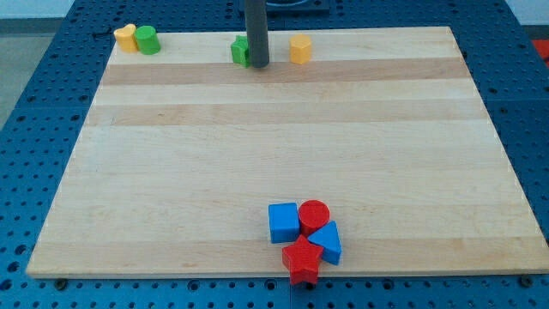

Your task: Push green star to the green circle

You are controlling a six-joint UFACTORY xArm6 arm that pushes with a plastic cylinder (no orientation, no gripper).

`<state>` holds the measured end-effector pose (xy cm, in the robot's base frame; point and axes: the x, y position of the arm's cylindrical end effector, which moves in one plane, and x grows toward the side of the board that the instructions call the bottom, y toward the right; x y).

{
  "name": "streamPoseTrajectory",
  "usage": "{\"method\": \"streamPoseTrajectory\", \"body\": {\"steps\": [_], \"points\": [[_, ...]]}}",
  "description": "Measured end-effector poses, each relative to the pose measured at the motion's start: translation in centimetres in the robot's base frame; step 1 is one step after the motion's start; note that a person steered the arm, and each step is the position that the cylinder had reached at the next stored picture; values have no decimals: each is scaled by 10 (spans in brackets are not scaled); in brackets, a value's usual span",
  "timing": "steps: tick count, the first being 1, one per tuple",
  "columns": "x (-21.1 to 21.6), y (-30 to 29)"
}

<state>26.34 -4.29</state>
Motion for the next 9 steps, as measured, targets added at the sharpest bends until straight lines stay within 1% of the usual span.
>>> {"method": "streamPoseTrajectory", "body": {"steps": [1,3,5,9], "points": [[-17,-5],[-23,-35],[-57,-43],[-62,-123]]}}
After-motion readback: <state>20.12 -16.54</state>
